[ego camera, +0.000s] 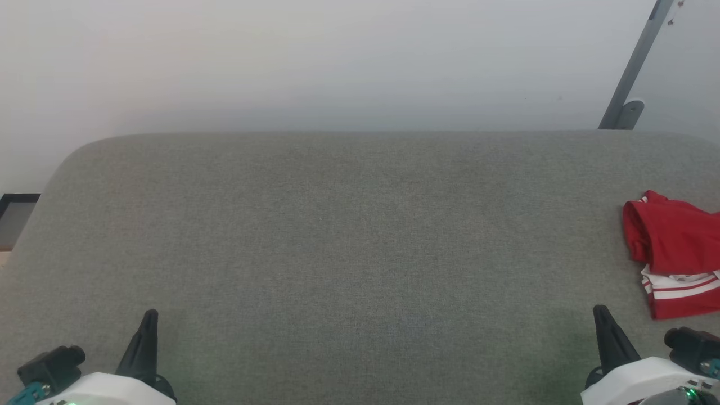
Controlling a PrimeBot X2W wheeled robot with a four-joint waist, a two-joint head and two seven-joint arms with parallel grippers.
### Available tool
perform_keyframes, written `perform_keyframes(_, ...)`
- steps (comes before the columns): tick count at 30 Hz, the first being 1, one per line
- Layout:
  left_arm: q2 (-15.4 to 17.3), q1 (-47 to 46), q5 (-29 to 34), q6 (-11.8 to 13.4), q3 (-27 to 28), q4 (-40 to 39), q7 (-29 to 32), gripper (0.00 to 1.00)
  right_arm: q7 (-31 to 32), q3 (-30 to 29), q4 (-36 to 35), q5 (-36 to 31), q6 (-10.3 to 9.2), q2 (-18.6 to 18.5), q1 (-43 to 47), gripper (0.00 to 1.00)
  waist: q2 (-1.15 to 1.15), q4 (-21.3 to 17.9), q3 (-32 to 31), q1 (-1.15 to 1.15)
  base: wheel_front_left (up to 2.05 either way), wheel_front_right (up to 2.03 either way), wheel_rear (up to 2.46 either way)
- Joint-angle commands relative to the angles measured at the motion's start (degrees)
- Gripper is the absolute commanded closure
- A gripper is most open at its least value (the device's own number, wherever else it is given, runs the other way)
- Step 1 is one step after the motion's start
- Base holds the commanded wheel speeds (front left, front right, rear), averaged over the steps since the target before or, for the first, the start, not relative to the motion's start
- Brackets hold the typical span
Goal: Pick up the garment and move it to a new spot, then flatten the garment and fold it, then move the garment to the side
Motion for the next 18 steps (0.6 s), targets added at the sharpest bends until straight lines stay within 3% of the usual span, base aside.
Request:
perform_keyframes(1, 0.25, -1.74, -1.64, -0.02, 0.80, -1.09, 0.53, 1.00, 0.43, -0.13, -1.12, 2.44, 0.00, -0.09, -1.71, 1.00, 0.00, -0.01, 0.02, 0.00, 0.00, 0.00, 0.00)
perform_keyframes(18, -3.11, -2.98, -12.15, -0.04, 2.41, -2.16, 4.44, 1.00, 3.37, -0.28, -1.87, 17.04, 0.00, 0.75, -3.08, 1.00, 0.00, -0.20, 0.24, 0.00, 0.00, 0.00, 0.00)
